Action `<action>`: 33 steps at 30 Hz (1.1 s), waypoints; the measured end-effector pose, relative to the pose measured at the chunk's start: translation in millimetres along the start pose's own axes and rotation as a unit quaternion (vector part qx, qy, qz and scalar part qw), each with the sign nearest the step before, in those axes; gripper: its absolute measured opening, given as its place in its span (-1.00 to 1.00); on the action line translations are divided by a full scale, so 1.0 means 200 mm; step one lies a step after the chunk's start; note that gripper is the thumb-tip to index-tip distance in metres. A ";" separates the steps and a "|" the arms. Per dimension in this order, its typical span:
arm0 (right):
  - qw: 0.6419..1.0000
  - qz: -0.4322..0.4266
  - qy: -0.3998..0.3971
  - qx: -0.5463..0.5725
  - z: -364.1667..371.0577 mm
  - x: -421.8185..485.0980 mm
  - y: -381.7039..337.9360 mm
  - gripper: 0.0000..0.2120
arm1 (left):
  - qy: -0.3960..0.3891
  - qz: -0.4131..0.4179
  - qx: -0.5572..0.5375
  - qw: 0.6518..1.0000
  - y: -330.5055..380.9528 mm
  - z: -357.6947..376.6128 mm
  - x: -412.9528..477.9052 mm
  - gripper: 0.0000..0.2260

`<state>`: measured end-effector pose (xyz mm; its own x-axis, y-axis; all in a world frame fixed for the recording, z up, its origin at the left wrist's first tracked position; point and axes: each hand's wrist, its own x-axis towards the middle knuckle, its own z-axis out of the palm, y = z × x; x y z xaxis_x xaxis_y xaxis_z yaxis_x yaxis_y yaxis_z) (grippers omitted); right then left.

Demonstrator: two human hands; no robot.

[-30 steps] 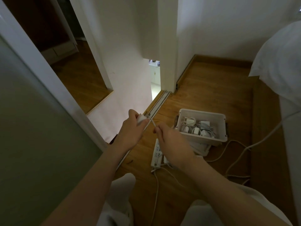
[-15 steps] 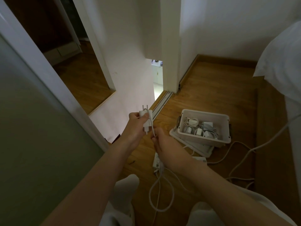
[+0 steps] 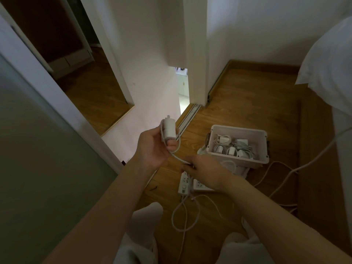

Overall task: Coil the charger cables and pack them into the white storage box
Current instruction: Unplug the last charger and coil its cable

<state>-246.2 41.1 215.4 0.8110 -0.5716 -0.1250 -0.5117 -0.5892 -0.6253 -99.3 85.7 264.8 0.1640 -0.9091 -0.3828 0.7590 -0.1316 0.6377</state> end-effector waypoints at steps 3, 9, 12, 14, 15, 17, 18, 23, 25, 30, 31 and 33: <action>0.995 -0.013 0.018 -0.095 -0.04 -0.02 0.06 -0.84 | -0.035 -0.027 0.033 0.998 0.02 0.00 0.00 -0.75; 0.987 -0.092 0.086 -0.102 -0.06 -0.01 0.08 -0.81 | -0.010 -0.058 0.068 0.996 0.07 -0.08 0.03 -0.73; 0.980 -0.105 0.120 -0.115 -0.06 -0.02 0.07 -0.79 | -0.028 -0.078 0.173 0.981 0.05 -0.09 0.04 -0.68; 0.975 -0.086 0.128 -0.160 -0.07 -0.02 0.07 -0.81 | -0.059 -0.097 0.272 0.956 0.03 -0.08 0.04 -0.66; 0.973 -0.065 0.123 -0.183 -0.07 -0.02 0.08 -0.84 | -0.075 -0.105 0.325 0.937 0.02 -0.07 0.03 -0.64; 0.971 -0.022 0.099 -0.215 -0.07 -0.02 0.10 -0.88 | -0.095 -0.096 0.443 0.886 0.00 -0.06 0.03 -0.61; 0.973 -0.004 0.079 -0.215 -0.07 -0.02 0.12 -0.90 | -0.091 -0.076 0.500 0.858 -0.01 -0.05 0.02 -0.63; 0.979 0.017 0.053 -0.198 -0.05 -0.02 0.13 -0.82 | 0.005 0.026 0.609 0.793 -0.06 -0.06 0.04 -0.87; 0.978 -0.008 0.071 -0.197 -0.05 -0.03 0.12 -0.76 | 0.004 0.051 0.631 0.774 -0.07 -0.08 0.06 -0.89; 0.981 -0.015 0.057 -0.184 -0.08 -0.03 0.09 -0.75 | -0.033 0.080 0.686 0.722 -0.07 -0.13 0.06 -0.83; 0.981 -0.001 0.059 -0.183 -0.08 -0.03 0.10 -0.79 | -0.052 0.086 0.698 0.709 -0.07 -0.13 0.06 -0.84; 0.982 0.043 0.070 -0.173 -0.08 -0.04 0.11 -0.84 | -0.097 0.081 0.717 0.686 -0.09 -0.14 0.07 -0.88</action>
<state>-267.8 23.4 215.3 0.7263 -0.6860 -0.0426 -0.6613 -0.6806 -0.3154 -92.9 87.7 228.7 -0.0193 -0.9751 -0.2210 -0.6818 -0.1488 0.7162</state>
